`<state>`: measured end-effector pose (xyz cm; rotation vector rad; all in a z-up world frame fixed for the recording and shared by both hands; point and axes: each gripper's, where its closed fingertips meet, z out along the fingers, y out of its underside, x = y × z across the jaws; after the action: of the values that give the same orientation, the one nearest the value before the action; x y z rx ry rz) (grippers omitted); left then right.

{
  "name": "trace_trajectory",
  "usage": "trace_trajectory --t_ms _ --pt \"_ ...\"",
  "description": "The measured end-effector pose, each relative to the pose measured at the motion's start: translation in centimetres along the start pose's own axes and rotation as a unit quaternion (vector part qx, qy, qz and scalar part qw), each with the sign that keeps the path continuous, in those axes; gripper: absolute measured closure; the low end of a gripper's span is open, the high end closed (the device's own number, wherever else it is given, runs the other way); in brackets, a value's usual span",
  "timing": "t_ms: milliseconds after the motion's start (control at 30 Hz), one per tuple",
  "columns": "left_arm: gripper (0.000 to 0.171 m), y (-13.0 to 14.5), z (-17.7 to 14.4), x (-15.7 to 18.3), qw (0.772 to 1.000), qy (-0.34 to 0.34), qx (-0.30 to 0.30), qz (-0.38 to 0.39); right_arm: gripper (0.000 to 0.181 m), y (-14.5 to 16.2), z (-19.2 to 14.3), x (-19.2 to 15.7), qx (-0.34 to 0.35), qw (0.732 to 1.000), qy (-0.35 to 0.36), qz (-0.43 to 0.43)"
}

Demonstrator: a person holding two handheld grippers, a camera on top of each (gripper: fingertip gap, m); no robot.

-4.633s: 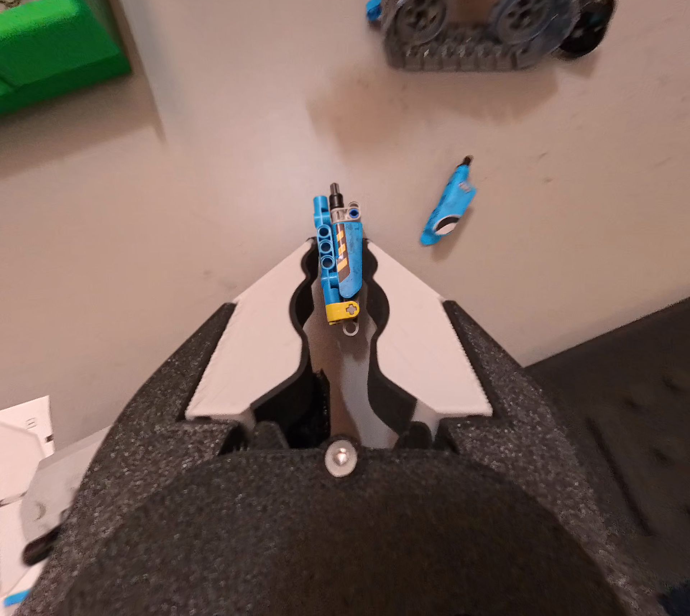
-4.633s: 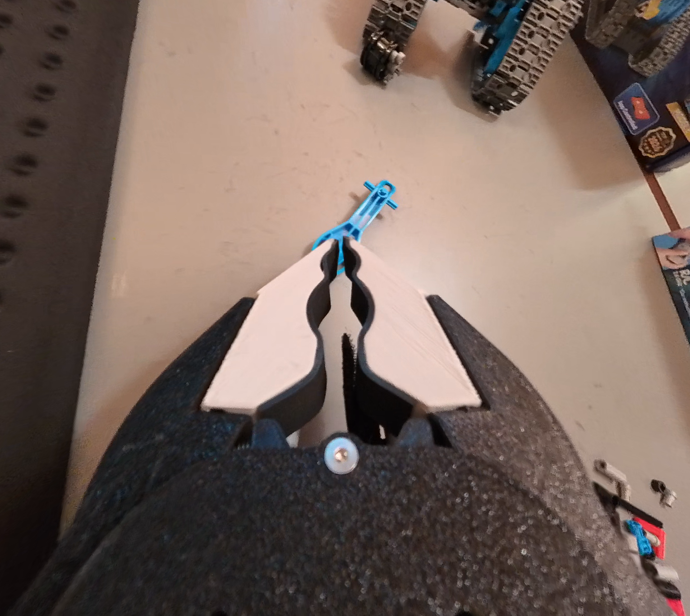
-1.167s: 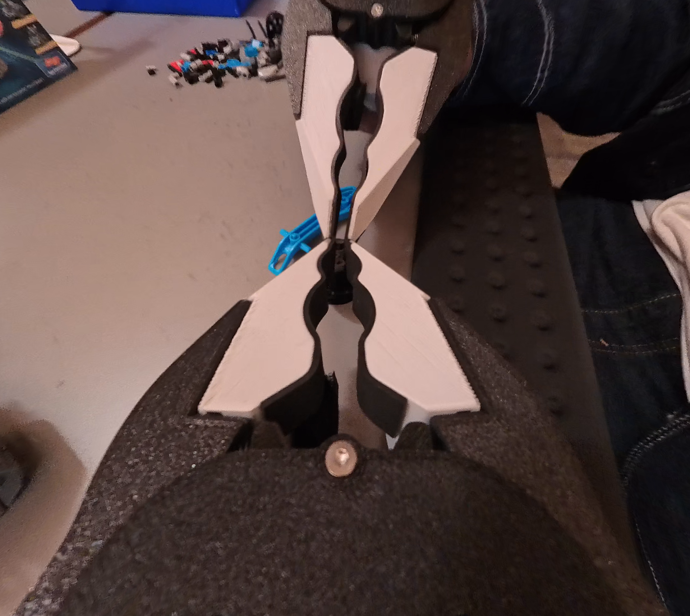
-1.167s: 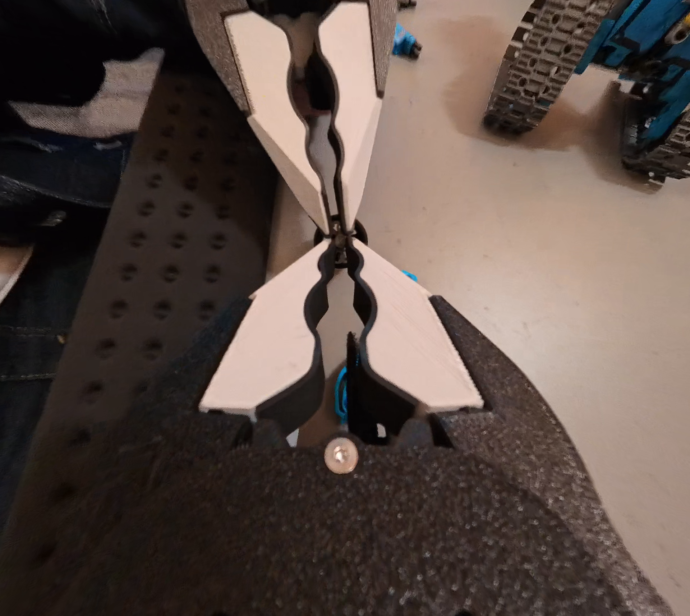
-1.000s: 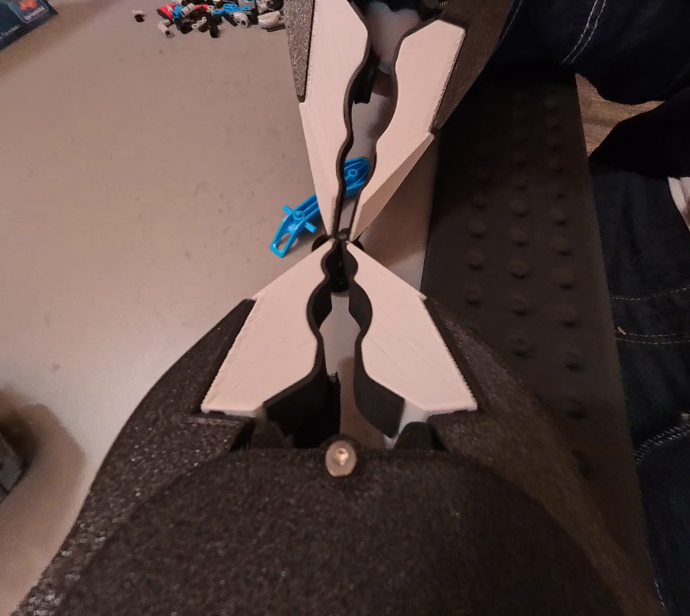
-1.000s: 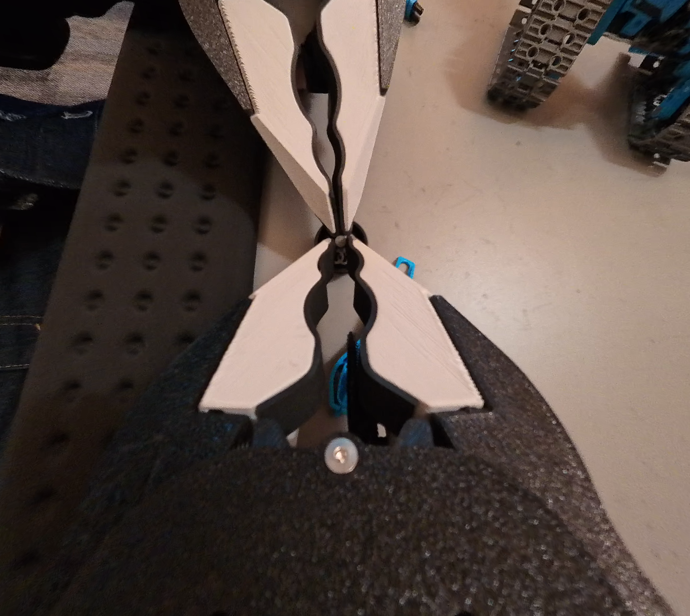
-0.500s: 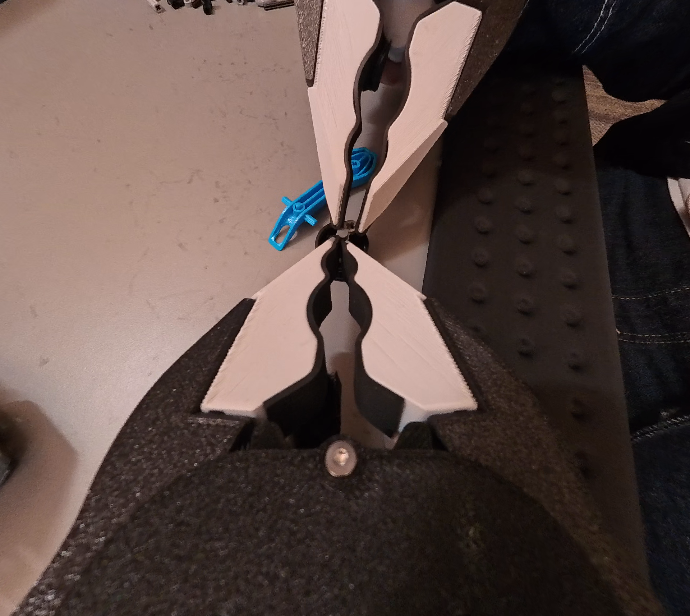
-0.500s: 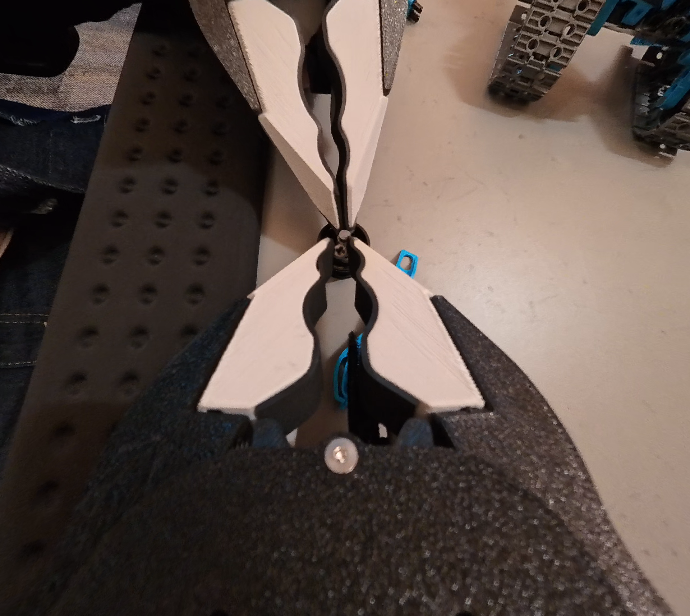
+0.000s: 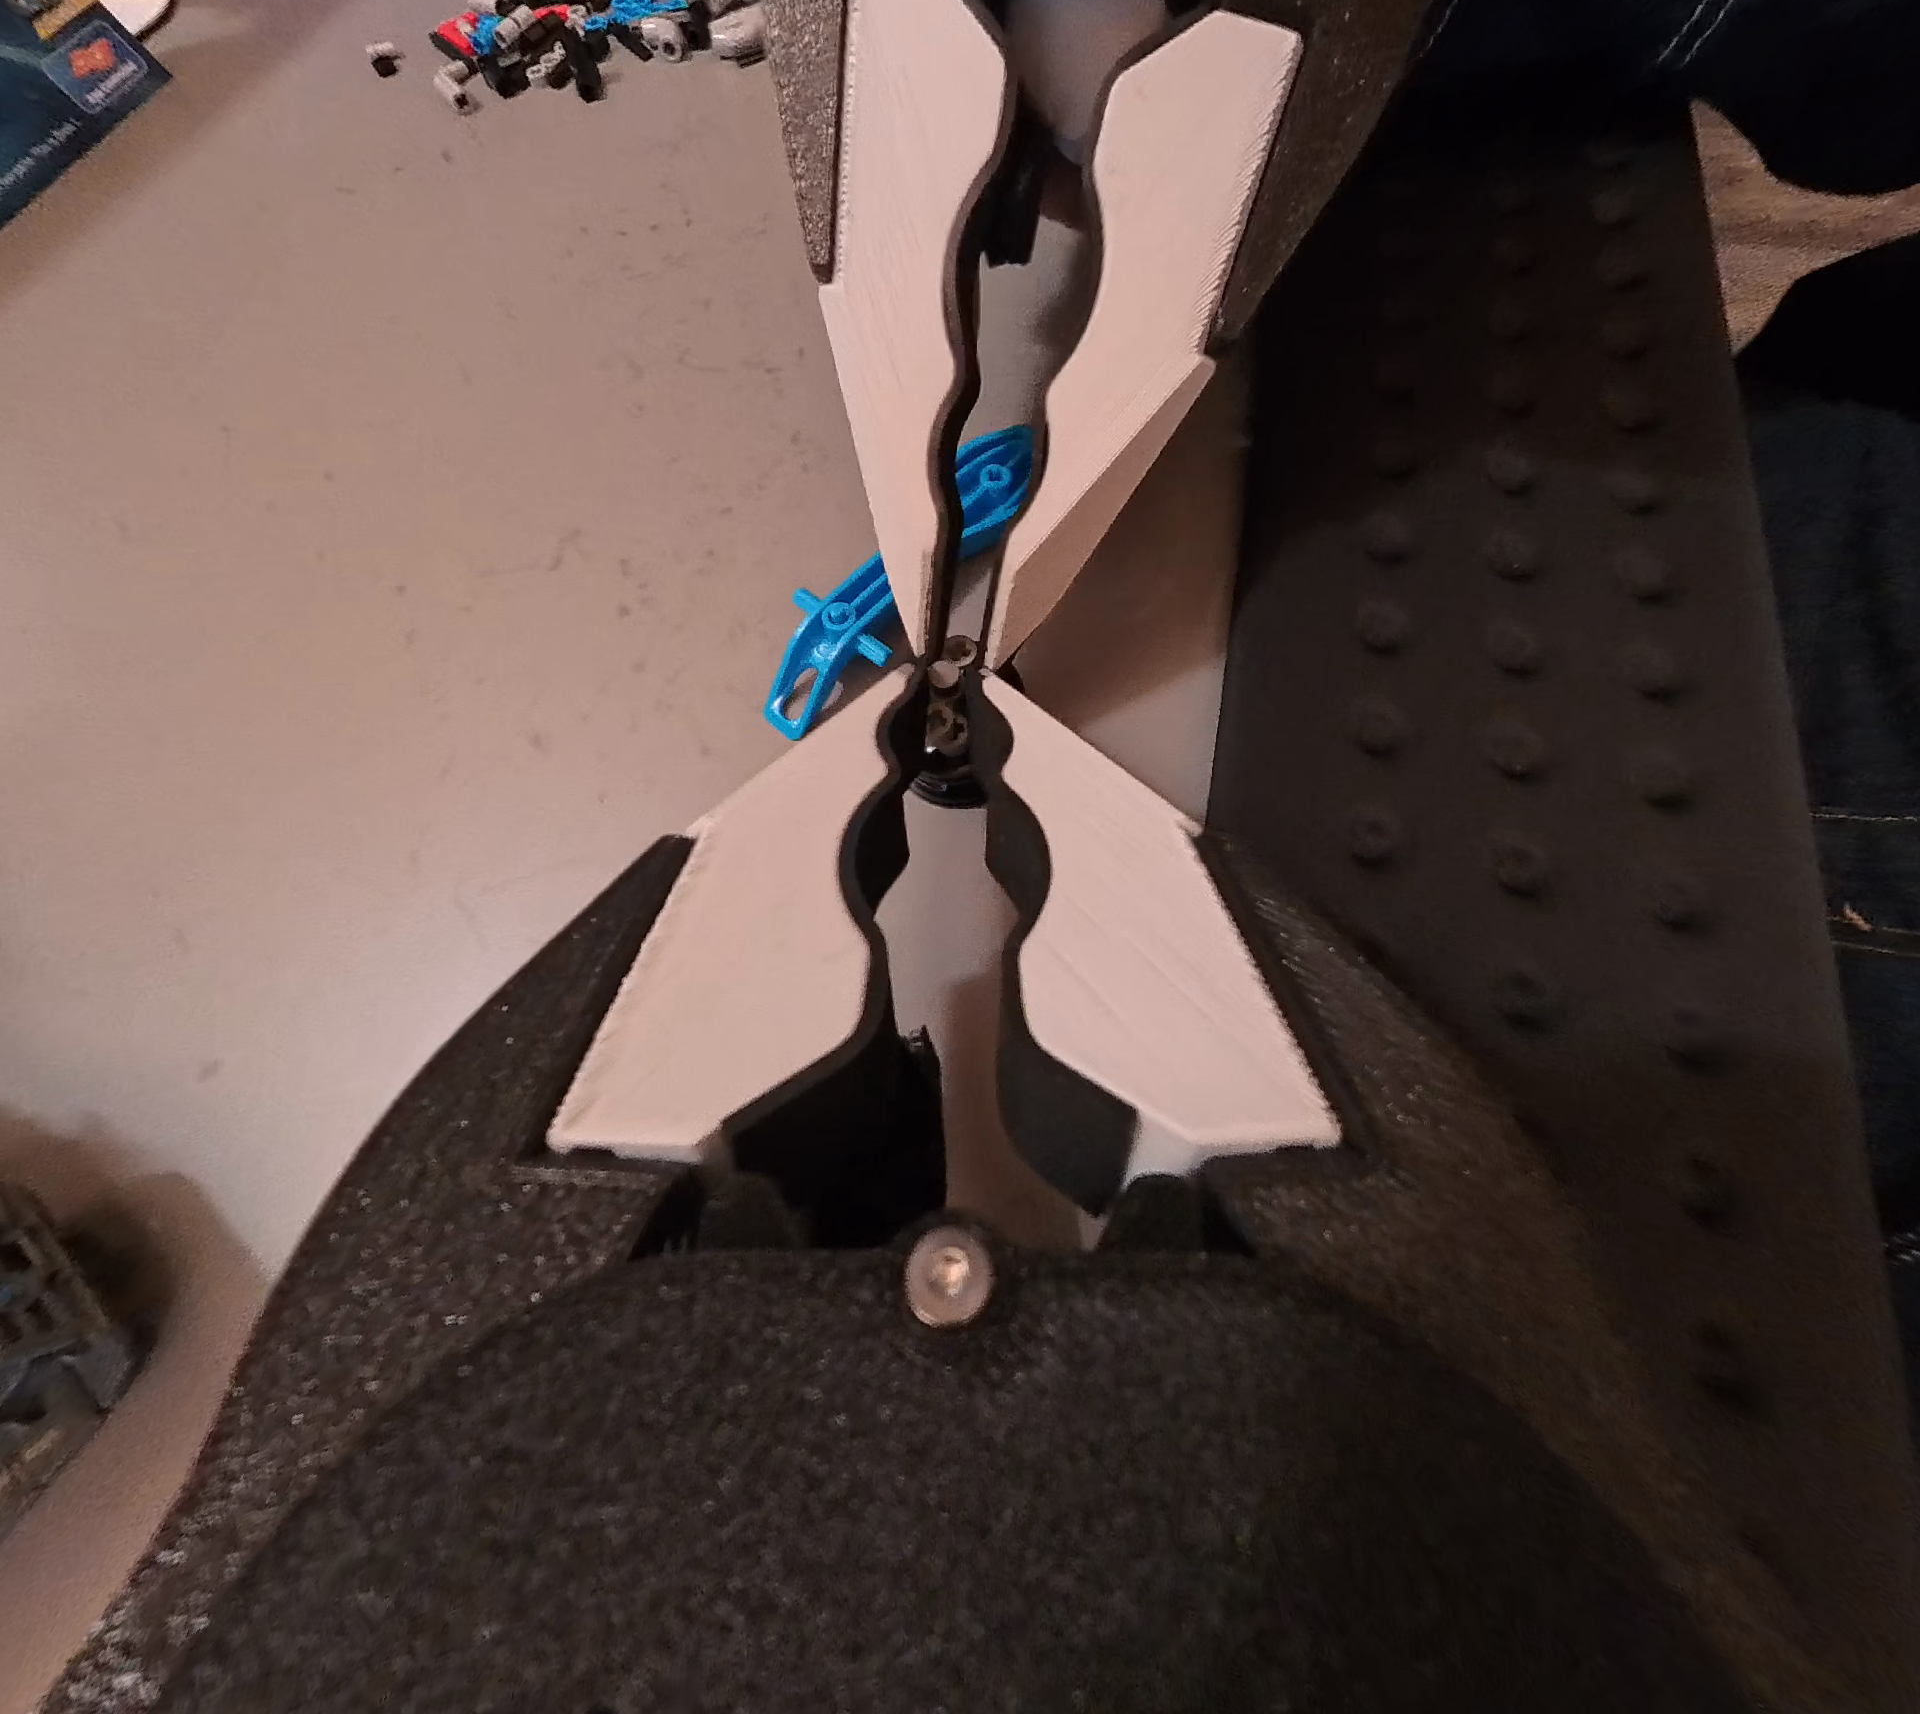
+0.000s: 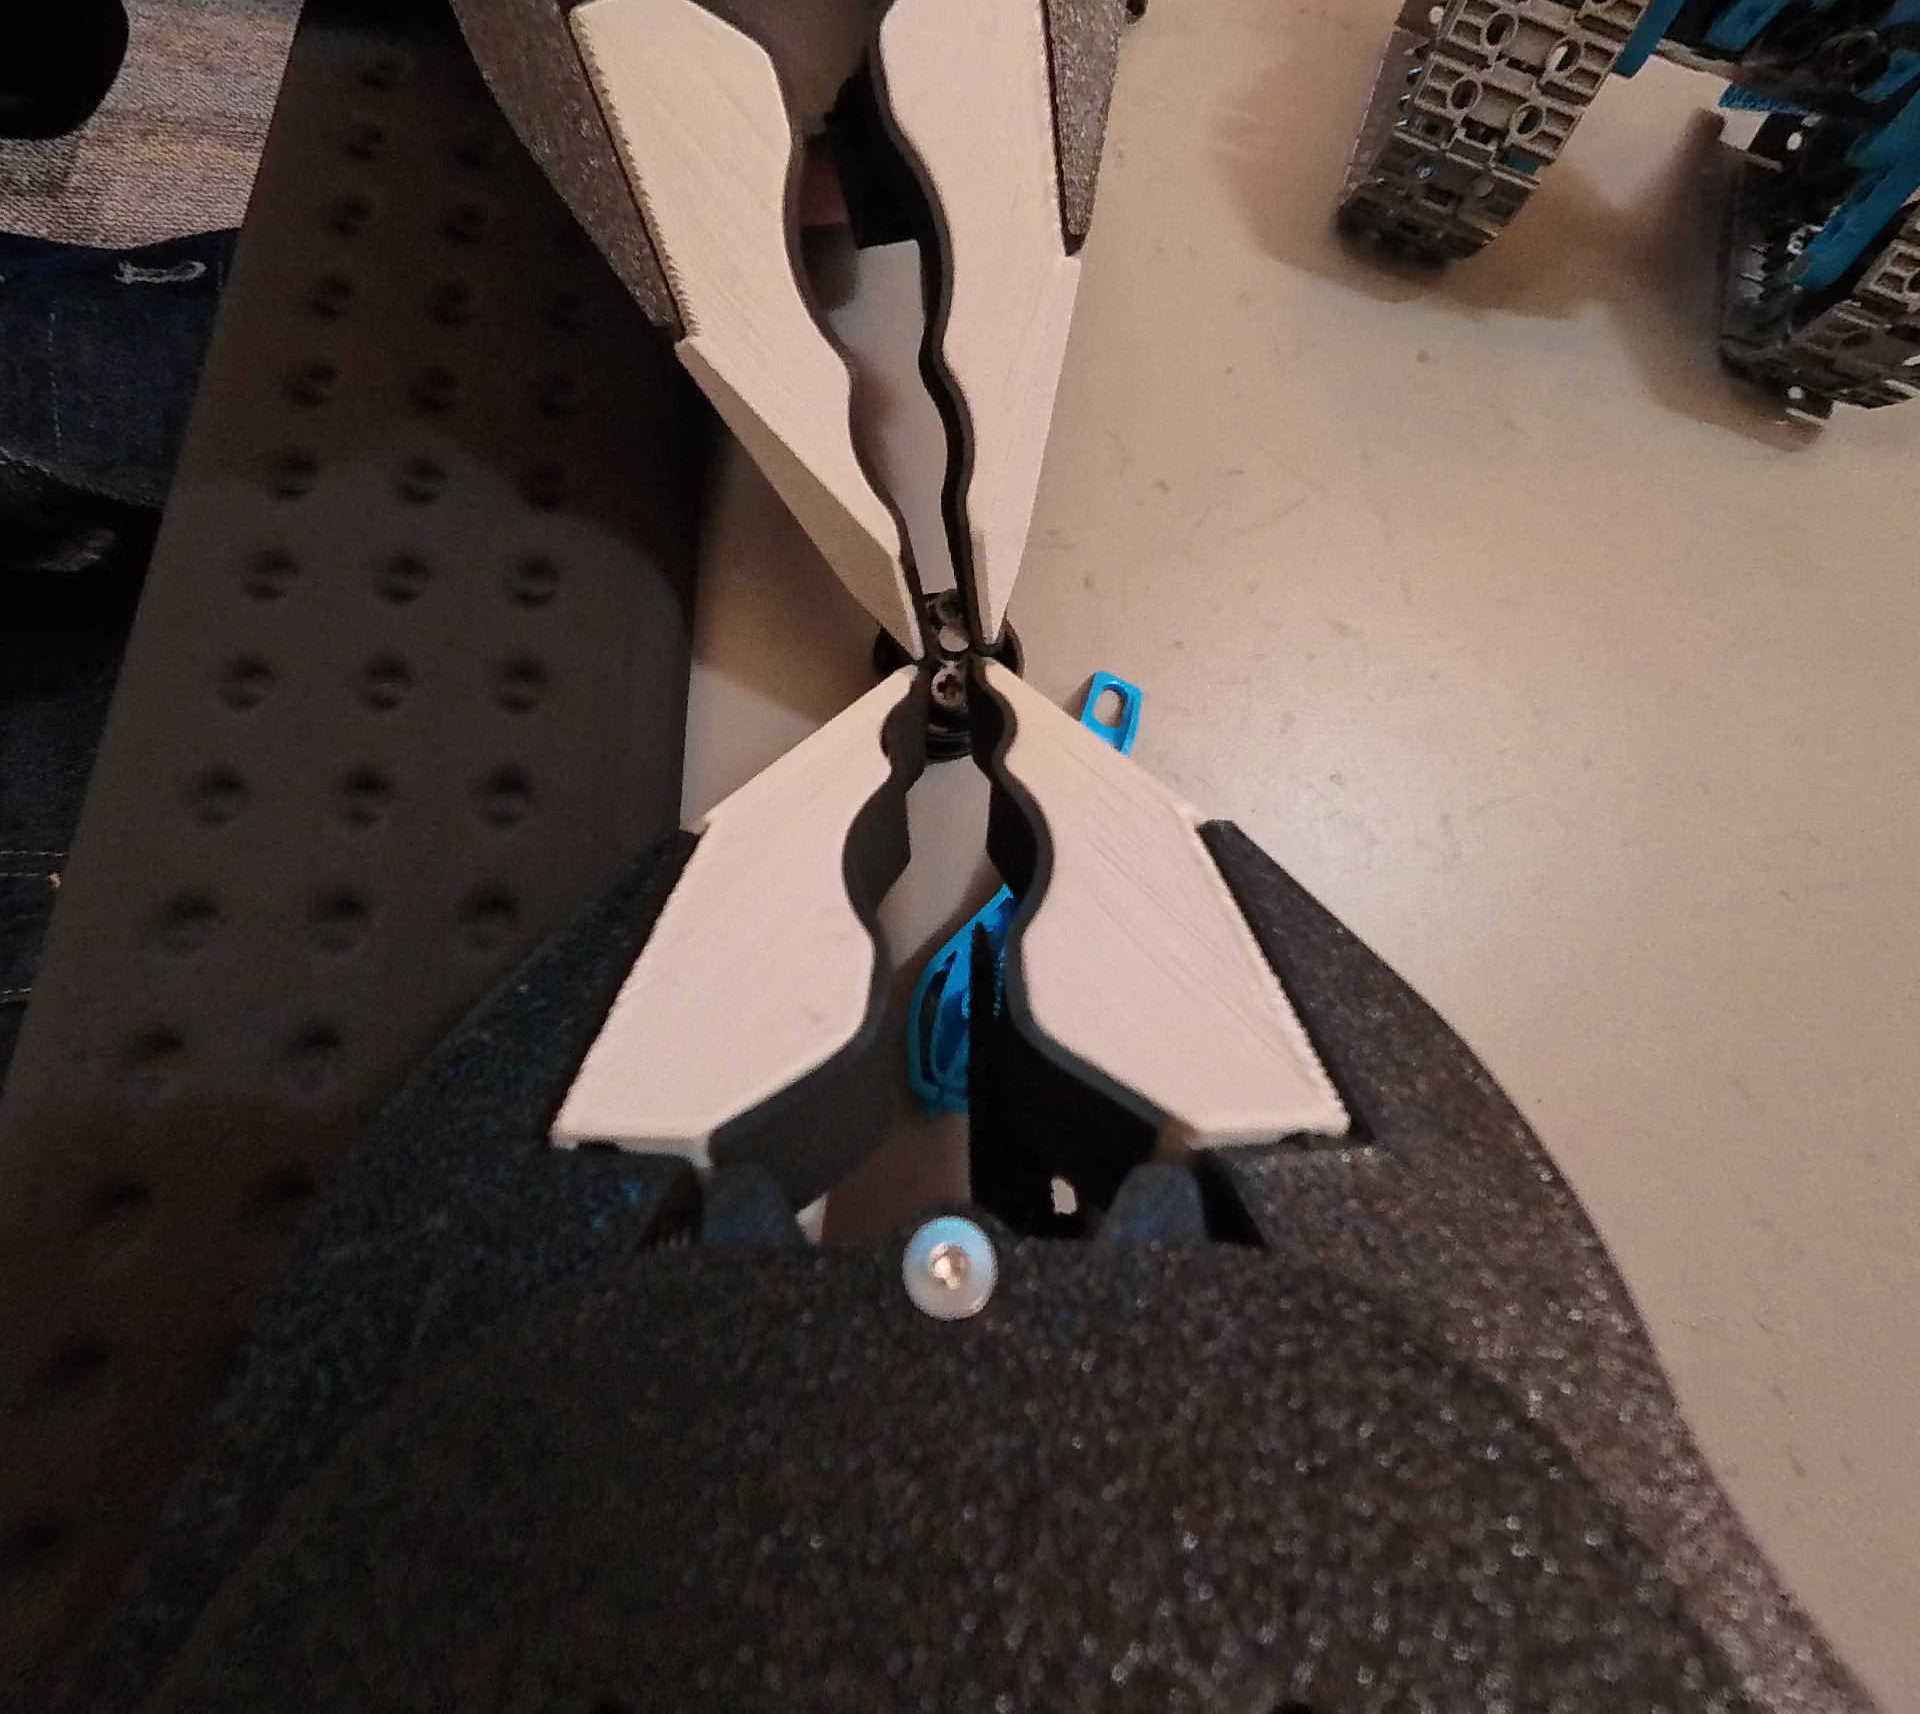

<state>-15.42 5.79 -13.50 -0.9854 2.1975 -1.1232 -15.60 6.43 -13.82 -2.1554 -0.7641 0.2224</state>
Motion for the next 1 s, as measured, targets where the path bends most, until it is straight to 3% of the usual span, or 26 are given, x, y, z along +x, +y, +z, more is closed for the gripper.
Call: trace_trajectory --t_ms 533,700,800,867,1000 --pt "0.169 -0.6 -0.2 0.4 0.999 0.022 0.019 -0.019 0.177 -0.1 -0.2 -0.4 -0.006 1.0 -0.014 0.016" --pt "0.168 -1.5 -1.1 -0.5 0.998 0.008 0.058 -0.039 0.177 -1.6 -1.4 0.4 0.041 0.999 0.022 -0.017" --pt "0.168 -0.6 -1.8 -2.4 0.997 -0.045 0.046 -0.038 0.177 -1.5 -2.0 1.4 0.052 0.997 0.05 -0.016" --pt "0.168 0.4 -3.8 -5.4 0.99 -0.126 0.043 -0.049 0.172 -1.5 -2.5 2.4 0.066 0.996 0.065 0.01" --pt "0.168 4.3 -12.5 -12.5 0.939 -0.309 0.043 -0.141 0.173 -0.4 -3.0 4.5 0.055 0.992 0.09 0.063"
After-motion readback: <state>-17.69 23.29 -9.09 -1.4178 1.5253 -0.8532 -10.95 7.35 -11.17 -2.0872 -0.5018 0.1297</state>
